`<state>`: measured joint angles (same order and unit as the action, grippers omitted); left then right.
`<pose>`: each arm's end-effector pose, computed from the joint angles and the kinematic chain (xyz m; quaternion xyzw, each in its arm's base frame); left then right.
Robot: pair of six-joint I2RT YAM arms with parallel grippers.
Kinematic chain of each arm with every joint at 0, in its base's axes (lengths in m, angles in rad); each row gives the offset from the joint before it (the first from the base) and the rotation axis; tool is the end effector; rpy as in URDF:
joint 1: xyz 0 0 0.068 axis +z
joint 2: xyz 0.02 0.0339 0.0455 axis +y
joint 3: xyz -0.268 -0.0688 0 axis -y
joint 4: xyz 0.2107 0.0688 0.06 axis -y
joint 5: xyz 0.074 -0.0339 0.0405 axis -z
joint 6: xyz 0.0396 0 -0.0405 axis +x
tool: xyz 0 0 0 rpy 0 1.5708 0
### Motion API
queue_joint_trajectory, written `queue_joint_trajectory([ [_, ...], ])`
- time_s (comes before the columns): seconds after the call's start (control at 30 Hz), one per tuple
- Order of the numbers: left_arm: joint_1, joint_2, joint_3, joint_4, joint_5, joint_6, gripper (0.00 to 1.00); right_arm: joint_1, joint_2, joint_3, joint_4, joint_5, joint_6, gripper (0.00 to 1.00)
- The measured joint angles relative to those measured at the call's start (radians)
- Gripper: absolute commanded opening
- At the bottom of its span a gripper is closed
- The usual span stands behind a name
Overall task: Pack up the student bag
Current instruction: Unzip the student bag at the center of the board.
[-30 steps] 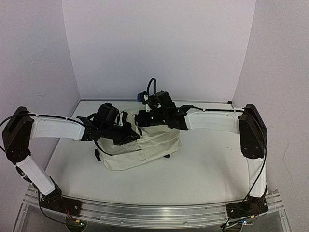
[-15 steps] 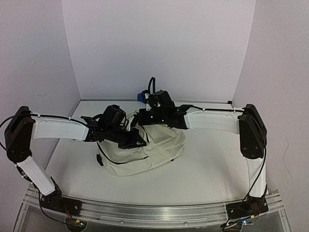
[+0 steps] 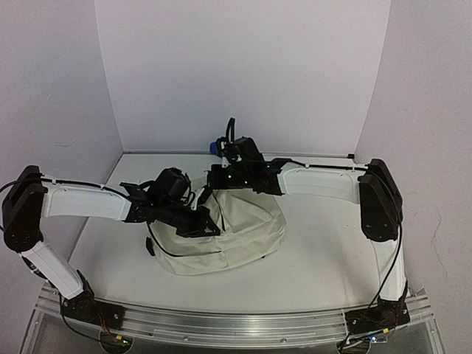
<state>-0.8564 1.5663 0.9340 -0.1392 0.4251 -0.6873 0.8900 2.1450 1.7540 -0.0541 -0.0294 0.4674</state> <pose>0.1863 -0.2397 0.2286 0.1578 0.8903 -0.4045 0.1370 0.3048 0.3782 0.2648 -0.1850 0.8252 0.3446 0.4075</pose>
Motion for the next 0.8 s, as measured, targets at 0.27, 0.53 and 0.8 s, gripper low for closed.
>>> queue_joint_trajectory([
  [0.27,-0.050,-0.105,-0.108,0.091,0.025,-0.049,0.00,-0.020,0.001,-0.001,0.039,-0.071,0.009,0.00],
  [0.53,-0.060,-0.109,-0.121,0.096,0.025,-0.017,0.00,-0.045,0.051,0.002,0.060,-0.071,0.081,0.00],
  [0.8,-0.071,-0.108,-0.101,0.038,0.017,0.027,0.00,-0.075,0.098,0.051,0.058,-0.100,0.088,0.00],
])
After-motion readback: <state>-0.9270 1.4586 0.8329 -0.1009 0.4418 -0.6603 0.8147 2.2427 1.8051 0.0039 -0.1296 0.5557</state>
